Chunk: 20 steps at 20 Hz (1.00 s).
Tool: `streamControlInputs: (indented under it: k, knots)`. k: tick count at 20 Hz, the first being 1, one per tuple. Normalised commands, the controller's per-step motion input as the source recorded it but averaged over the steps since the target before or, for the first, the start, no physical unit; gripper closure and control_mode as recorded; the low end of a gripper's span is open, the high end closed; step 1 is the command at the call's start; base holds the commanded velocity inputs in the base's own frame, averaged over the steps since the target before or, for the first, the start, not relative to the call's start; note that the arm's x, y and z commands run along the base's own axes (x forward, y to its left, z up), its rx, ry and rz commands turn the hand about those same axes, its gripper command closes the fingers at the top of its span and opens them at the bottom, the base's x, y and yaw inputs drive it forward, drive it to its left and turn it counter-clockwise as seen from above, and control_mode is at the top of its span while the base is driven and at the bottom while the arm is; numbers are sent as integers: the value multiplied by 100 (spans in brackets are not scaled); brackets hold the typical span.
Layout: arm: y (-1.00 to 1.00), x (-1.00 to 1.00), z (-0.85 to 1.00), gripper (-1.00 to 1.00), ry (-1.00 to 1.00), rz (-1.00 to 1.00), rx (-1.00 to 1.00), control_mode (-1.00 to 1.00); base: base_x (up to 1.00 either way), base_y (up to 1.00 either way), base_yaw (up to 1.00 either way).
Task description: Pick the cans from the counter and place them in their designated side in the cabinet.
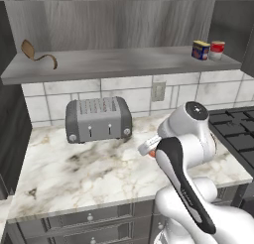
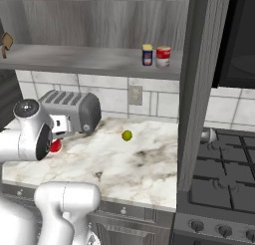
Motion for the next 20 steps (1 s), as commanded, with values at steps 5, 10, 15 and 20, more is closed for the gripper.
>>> streamControlInputs:
  k: [5, 10, 15, 20]
  knots:
    - [-11, -35, 3, 100, 0, 0, -1, -100, 0, 0, 0]
    - [-12, -36, 7, 100, -4, 0, 0, -100, 0, 0, 0]
    - [-16, -34, 10, 100, -10, 1, 0, -100, 0, 0, 0]
    - [-14, -23, 12, 100, -12, 2, 1, -100, 0, 0, 0]
